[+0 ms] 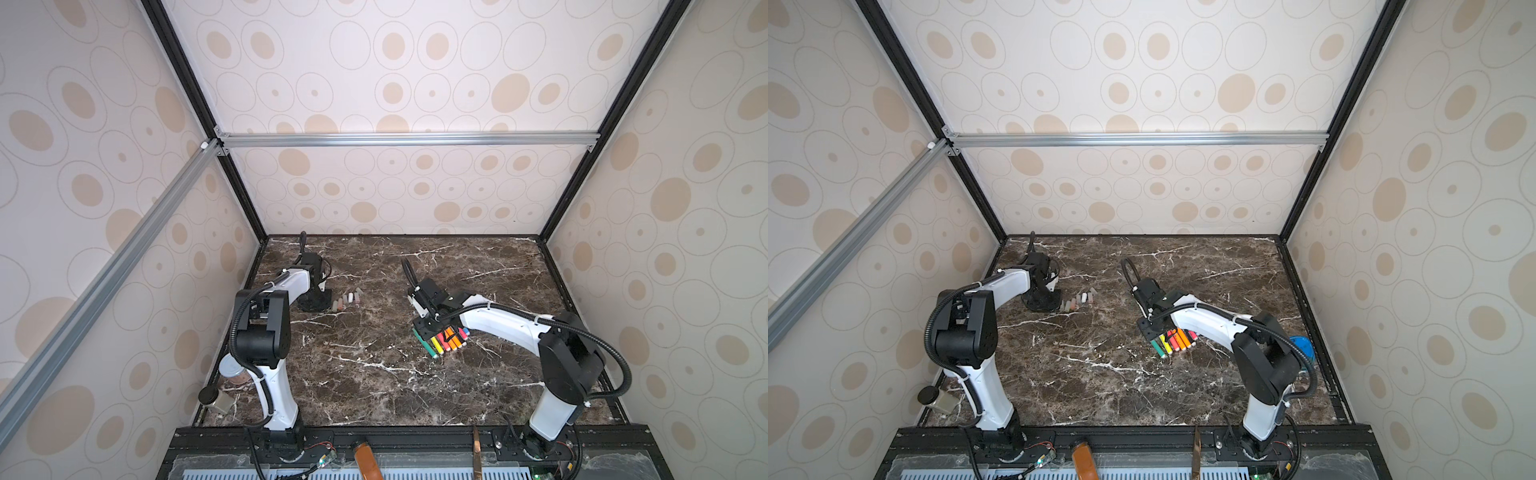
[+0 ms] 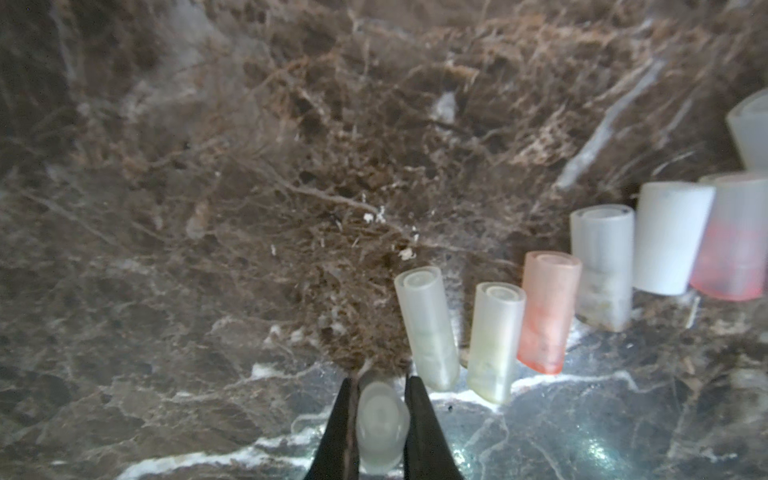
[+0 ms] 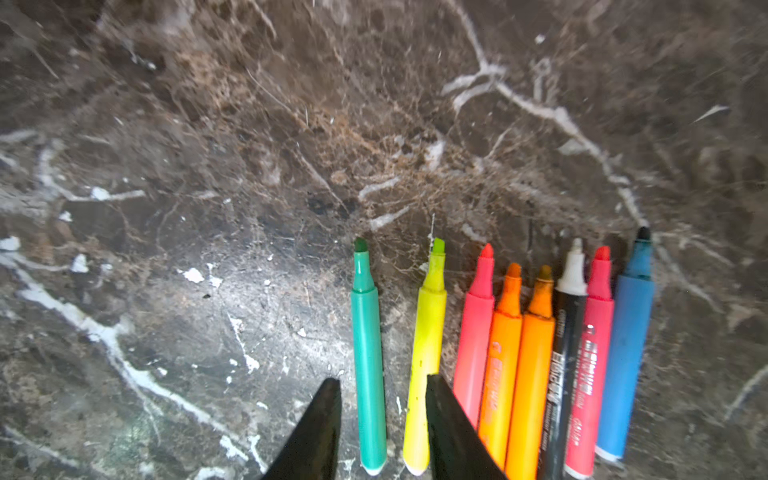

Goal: Remove pen caps from pens
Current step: Place the pen at the center of the table, then place the pen cap at the middle-left of the table, then reset both arms

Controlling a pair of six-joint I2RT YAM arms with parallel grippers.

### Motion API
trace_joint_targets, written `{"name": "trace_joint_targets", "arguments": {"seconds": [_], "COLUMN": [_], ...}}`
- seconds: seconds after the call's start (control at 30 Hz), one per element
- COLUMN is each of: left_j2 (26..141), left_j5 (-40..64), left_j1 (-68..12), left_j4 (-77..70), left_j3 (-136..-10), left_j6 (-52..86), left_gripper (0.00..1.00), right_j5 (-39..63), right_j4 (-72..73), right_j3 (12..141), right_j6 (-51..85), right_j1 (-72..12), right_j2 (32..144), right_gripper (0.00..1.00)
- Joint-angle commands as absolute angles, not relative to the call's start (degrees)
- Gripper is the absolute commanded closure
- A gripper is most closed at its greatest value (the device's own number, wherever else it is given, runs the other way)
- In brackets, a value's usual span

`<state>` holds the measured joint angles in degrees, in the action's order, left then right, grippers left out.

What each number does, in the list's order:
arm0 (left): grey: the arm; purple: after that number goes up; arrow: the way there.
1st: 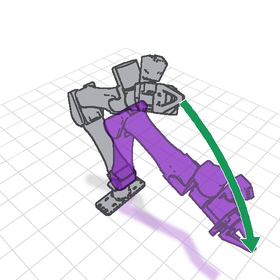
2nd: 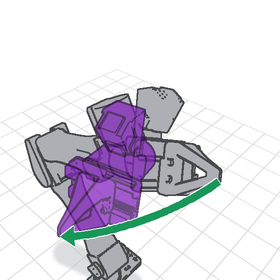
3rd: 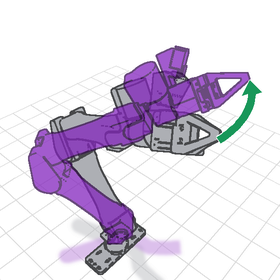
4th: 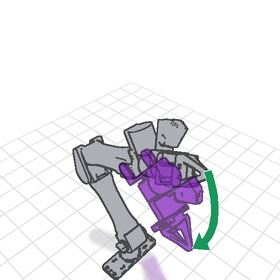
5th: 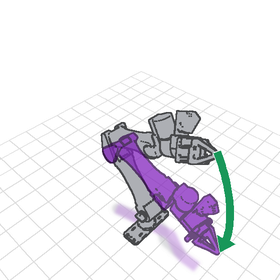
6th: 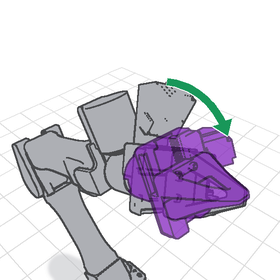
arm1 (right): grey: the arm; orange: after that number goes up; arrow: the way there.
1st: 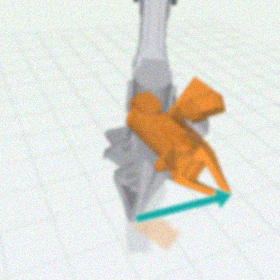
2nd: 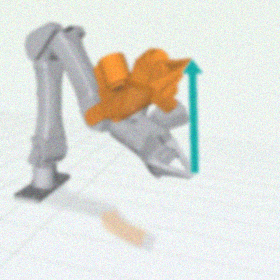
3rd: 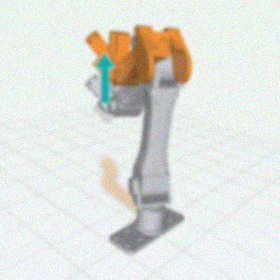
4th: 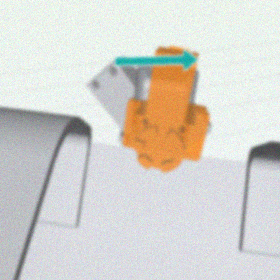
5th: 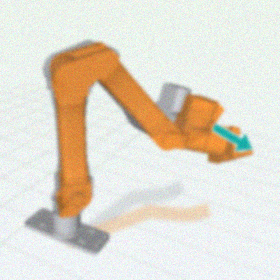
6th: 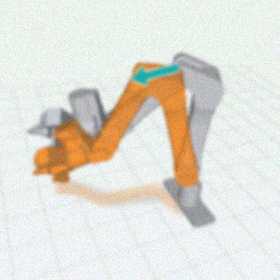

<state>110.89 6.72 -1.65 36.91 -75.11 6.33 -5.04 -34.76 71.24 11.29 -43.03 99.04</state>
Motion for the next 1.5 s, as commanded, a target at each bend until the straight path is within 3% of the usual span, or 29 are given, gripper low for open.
{"name": "trace_joint_targets", "arguments": {"seconds": [0.0,0.17,0.73,0.83,0.87,0.97,1.0,1.07,1.13,1.2,1.27,1.37,1.47], "left_j2": [111.8,112.0,105.5,99.8,97.4,89.4,86.1,79.6,71.9,62.8,56.0,51.3,52.6], "left_j5": [7.9,6.9,4.4,5.0,5.4,5.1,4.9,3.2,-1.2,-1.1,-4.6,-12.3,-17.9], "left_j1": [-1.8,-1.8,-1.8,-1.8,-1.8,-1.8,-1.8,-1.8,-1.8,-1.8,-1.9,-2.1,-2.5], "left_j4": [36.8,36.7,38.4,41.0,42.3,43.4,43.1,38.4,27.2,11.2,-4.5,-21.5,-31.9], "left_j3": [-75.4,-76.1,-76.8,-78.6,-79.8,-83.2,-84.3,-83.0,-74.7,-58.5,-42.1,-24.8,-14.5], "left_j6": [5.0,5.4,5.5,5.0,4.8,5.2,5.5,7.1,12.6,17.8,20.3,18.2,10.6], "left_gripper": [0.87,0.85,0.61,0.26,0.03,0.00,0.00,0.00,0.00,0.00,0.00,0.00,0.00], "right_j5": [-6.6,-6.4,-7.2,-7.7,-8.3,-11.2,-12.6,-17.3,-26.1,-38.0,-43.6,-42.7,-36.9], "right_j4": [-36.9,-37.1,-37.3,-37.0,-36.9,-35.5,-35.3,-34.1,-33.2,-29.0,-21.0,2.5,14.0], "right_j3": [72.2,72.1,71.1,71.0,70.8,70.3,70.2,69.6,68.3,64.1,57.2,40.0,27.8], "right_j6": [10.6,11.1,10.8,10.5,10.4,10.7,10.9,11.1,10.8,8.1,0.5,-12.5,-10.2], "right_j1": [-42.5,-42.6,-42.5,-42.5,-42.5,-42.5,-42.6,-42.5,-42.5,-42.3,-40.8,-35.8,-27.8], "right_j2": [96.9,95.7,93.1,90.3,89.0,84.1,82.3,78.7,75.2,70.9,66.3,59.2,54.2], "right_gripper": [0.63,0.63,0.61,0.52,0.49,0.21,0.00,0.01,0.01,0.01,0.01,0.00,0.00]}}
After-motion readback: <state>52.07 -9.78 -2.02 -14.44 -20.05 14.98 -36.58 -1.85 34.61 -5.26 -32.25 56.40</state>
